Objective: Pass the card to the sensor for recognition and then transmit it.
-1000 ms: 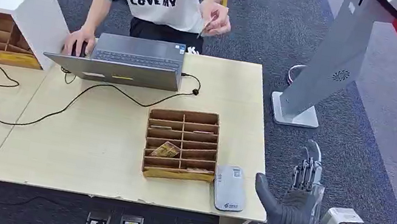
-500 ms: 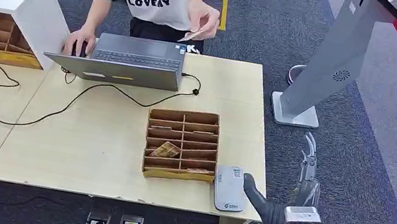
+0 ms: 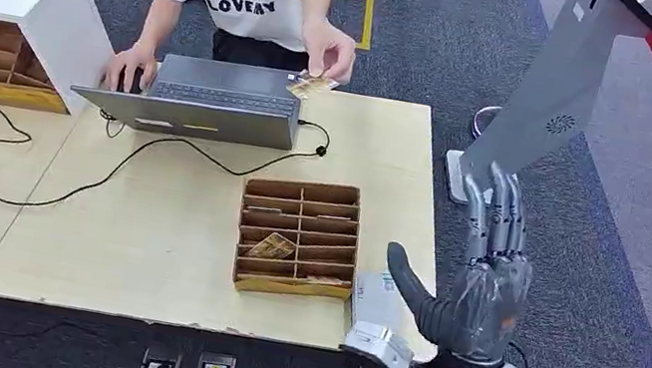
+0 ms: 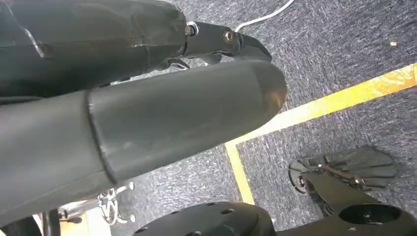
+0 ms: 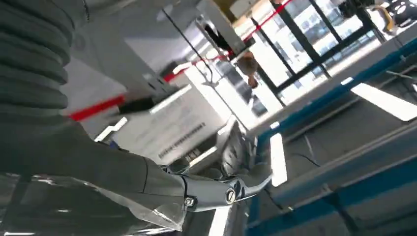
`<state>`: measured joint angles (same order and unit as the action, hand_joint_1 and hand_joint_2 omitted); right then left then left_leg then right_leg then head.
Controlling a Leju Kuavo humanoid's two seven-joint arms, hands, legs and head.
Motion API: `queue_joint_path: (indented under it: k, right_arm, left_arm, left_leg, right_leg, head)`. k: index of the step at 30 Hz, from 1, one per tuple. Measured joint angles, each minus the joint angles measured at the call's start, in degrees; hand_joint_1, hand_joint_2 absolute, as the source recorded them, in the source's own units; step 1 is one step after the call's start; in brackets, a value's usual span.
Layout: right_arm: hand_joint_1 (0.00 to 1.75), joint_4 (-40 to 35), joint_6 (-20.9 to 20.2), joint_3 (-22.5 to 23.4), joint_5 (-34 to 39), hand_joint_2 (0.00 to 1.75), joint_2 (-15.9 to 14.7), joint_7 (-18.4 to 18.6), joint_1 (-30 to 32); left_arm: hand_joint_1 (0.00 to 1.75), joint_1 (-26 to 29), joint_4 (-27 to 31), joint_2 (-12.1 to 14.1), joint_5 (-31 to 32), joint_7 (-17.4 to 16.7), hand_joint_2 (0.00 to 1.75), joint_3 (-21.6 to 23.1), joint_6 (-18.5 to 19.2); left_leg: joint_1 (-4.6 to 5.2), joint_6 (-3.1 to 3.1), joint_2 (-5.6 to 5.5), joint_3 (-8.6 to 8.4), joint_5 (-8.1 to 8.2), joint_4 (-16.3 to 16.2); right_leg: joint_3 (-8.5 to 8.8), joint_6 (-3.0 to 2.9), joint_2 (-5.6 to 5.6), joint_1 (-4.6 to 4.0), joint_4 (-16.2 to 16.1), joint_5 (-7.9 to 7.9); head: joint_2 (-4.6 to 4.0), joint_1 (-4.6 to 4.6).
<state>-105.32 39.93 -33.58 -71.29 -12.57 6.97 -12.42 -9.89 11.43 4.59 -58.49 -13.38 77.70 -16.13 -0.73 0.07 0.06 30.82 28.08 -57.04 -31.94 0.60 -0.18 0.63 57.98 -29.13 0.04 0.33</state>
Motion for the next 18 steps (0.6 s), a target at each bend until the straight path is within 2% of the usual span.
queue_joint_path:
  k: [4,11,18]
  right_arm:
    - [0.0,4.26,-0.31,-3.28,-5.28,1.75,0.26,1.11,-6.4]
    - [0.0,11.79,-3.41,-8.26,-6.55,1.75,0.35,2.25,-15.06]
    - [0.0,17.34,-6.53,-11.62,-7.44,1.75,0.57,3.17,-20.47]
  left_arm:
    - [0.0,-0.06,0.0,0.0,-0.17,0.0,0.0,0.0,-0.04]
    - [0.0,-0.07,0.0,0.0,-0.28,0.02,0.0,0.0,-0.13]
    - [0.0,-0.11,0.0,0.0,0.35,0.02,0.0,0.0,0.24]
  left_leg:
    - [0.0,0.01,0.0,0.0,-0.02,0.0]
    - [0.0,0.05,-0.04,0.02,-0.05,-0.01]
    - [0.0,0.05,-0.04,0.03,-0.05,-0.01]
  right_leg:
    - [0.01,0.0,-0.02,0.0,0.0,0.0]
    - [0.01,0.0,-0.06,0.0,0.01,0.01]
    - [-0.01,0.0,-0.05,0.0,0.01,0.01]
  head:
    - [0.0,0.0]
    - [0.0,-0.02]
    - [0.0,0.0]
